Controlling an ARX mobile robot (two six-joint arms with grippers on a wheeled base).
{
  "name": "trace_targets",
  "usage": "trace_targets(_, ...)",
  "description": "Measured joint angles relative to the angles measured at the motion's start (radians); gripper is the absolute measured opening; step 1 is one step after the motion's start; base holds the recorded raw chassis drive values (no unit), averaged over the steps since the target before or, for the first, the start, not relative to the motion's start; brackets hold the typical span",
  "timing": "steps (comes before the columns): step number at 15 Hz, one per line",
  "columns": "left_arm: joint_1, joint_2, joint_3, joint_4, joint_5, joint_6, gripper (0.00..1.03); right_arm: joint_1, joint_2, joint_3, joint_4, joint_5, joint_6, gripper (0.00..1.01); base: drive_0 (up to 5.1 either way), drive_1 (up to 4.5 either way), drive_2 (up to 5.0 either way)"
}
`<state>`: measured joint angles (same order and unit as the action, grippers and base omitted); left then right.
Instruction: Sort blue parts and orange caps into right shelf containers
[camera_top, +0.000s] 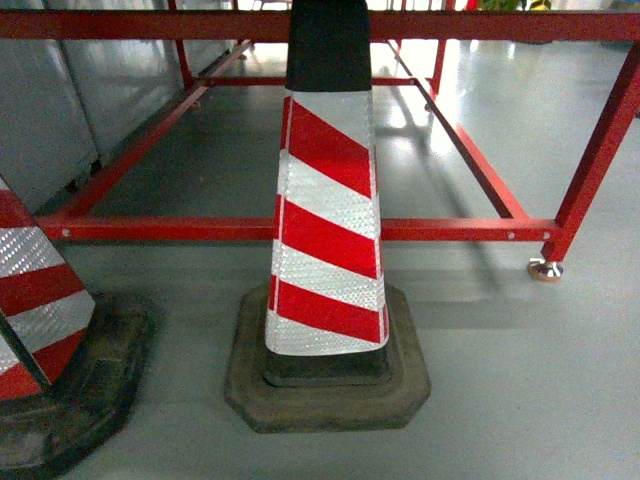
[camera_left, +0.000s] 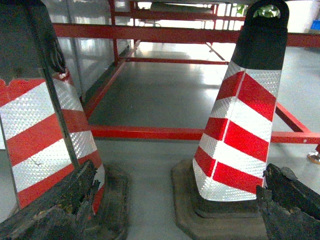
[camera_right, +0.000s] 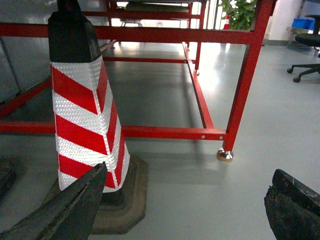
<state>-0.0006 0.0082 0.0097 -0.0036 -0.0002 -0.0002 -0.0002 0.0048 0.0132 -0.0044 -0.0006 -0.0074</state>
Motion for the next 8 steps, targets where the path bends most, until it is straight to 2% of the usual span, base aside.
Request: trace_targets(8,0.0,0.0,0.0,-0.003,0.0,0.0,0.98,0.0,0.0,0.0,-0.003,0.0,0.0,0.98,0.0,0.0,0.0)
